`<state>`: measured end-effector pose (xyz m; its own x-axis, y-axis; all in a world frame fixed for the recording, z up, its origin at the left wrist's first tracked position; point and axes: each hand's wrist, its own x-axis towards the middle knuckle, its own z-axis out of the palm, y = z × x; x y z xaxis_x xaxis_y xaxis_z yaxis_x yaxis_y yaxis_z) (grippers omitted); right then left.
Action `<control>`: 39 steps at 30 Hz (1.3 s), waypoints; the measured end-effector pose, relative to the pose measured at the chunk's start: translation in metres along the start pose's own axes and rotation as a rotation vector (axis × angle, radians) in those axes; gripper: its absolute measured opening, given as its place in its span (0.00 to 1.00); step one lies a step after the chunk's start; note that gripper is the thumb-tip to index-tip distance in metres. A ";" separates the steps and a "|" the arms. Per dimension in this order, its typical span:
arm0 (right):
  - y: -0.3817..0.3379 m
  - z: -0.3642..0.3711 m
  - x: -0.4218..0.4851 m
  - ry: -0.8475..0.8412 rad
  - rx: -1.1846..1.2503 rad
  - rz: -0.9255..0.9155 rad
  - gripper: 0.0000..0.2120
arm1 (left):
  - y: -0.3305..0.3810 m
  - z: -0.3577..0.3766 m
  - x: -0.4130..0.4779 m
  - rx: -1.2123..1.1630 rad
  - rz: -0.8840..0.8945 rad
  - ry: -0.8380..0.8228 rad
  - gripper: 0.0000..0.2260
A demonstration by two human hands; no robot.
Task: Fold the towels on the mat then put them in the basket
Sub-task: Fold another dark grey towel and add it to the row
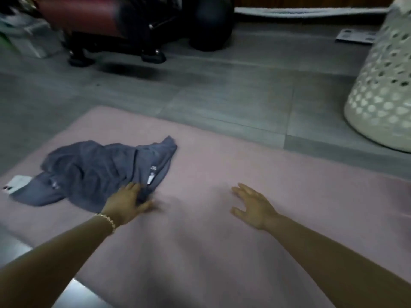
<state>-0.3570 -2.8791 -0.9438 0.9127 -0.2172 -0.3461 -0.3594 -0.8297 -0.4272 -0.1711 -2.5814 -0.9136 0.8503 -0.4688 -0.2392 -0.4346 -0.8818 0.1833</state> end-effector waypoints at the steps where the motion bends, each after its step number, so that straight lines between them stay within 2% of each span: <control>1: -0.010 0.007 0.007 -0.004 0.010 -0.010 0.32 | -0.009 -0.001 0.004 -0.003 -0.009 0.046 0.27; 4: -0.030 0.030 0.023 -0.027 0.009 -0.018 0.32 | -0.027 0.008 0.015 -0.027 -0.066 0.098 0.33; 8: -0.032 0.060 0.030 -0.033 -0.031 -0.015 0.36 | -0.044 0.029 0.031 -0.265 -0.284 0.030 0.39; 11: -0.023 0.077 0.031 -0.008 -0.056 -0.035 0.48 | -0.052 0.035 0.042 -0.184 -0.292 0.131 0.33; 13: -0.019 0.082 0.033 0.003 -0.073 -0.033 0.48 | -0.056 0.034 0.049 -0.118 -0.260 0.182 0.26; 15: -0.018 0.085 0.034 0.024 -0.067 -0.037 0.48 | -0.057 0.033 0.056 -0.157 -0.227 0.223 0.21; 18: -0.019 0.085 0.034 0.018 -0.033 -0.040 0.52 | -0.056 0.034 0.061 -0.141 -0.177 0.307 0.18; 20: -0.023 0.081 0.035 -0.001 0.023 -0.021 0.53 | -0.049 0.029 0.061 -0.247 -0.099 0.366 0.15; 21: -0.028 0.078 0.036 -0.003 0.076 -0.009 0.51 | -0.043 0.025 0.060 -0.338 -0.062 0.370 0.13; 23: -0.039 0.067 0.038 0.047 0.287 0.039 0.35 | -0.027 0.014 0.057 -0.476 -0.010 0.343 0.11; 25: -0.052 0.048 0.035 0.055 0.639 0.122 0.21 | -0.001 0.002 0.052 -0.556 0.063 0.325 0.13; 27: -0.060 0.028 0.028 -0.006 0.912 0.159 0.17 | 0.038 -0.008 0.045 -0.655 0.170 0.295 0.15; 30: -0.063 -0.002 0.018 -0.036 1.128 0.143 0.16 | 0.116 -0.014 0.032 -0.832 0.347 0.192 0.13; 33: -0.043 -0.039 0.000 0.061 1.381 0.126 0.23 | 0.206 -0.013 0.018 -0.986 0.438 0.072 0.14; 34: -0.031 -0.054 -0.012 0.111 1.424 0.146 0.25 | 0.235 -0.014 0.014 -1.055 0.446 0.052 0.14; 36: -0.001 -0.081 -0.038 0.229 1.411 0.140 0.22 | 0.287 -0.014 0.008 -1.206 0.447 -0.005 0.16; 39: 0.053 -0.100 -0.084 0.359 1.132 0.216 0.20 | 0.347 -0.009 -0.001 -1.302 0.426 -0.129 0.16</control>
<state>-0.4335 -2.9565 -0.8539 0.7500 -0.5758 -0.3256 -0.3138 0.1236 -0.9414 -0.3199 -2.8866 -0.8412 0.6582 -0.7527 -0.0125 -0.0025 -0.0188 0.9998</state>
